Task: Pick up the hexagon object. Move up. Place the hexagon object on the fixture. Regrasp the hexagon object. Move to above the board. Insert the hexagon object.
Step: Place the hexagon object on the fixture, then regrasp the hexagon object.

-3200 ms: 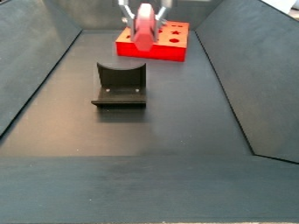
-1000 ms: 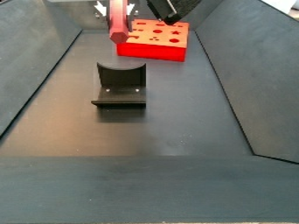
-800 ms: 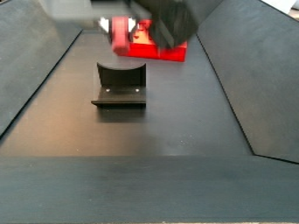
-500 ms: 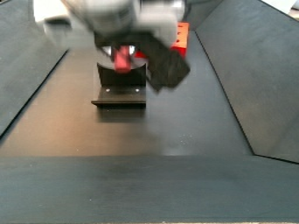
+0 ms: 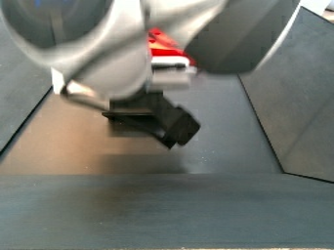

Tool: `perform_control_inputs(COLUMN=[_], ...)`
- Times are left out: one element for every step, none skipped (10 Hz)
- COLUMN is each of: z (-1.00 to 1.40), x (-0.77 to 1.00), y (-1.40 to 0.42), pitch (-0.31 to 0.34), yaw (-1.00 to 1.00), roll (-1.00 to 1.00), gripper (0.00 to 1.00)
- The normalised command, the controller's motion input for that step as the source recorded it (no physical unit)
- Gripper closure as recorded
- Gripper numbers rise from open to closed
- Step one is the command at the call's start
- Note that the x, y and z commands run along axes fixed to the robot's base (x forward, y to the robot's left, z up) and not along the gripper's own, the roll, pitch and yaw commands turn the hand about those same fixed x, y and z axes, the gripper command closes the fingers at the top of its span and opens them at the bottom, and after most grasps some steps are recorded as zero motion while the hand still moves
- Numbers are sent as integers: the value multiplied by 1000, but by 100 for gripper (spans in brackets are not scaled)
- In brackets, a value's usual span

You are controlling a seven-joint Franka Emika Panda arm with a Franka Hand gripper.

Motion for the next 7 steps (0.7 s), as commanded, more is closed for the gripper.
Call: perform_control_inputs(z=[-888, -703, -560, -550, 0, 1000, 1000], x=[167, 136, 107, 79, 0, 0, -6], y=[102, 88, 90, 67, 0, 0, 3], pitch=[29, 17, 11, 4, 0, 12, 15], yaw=[-103, -104, -101, -92, 0, -20, -12], roll=[-200, -186, -156, -132, 0, 23, 29], gripper=[100, 100, 100, 100, 0, 0, 0])
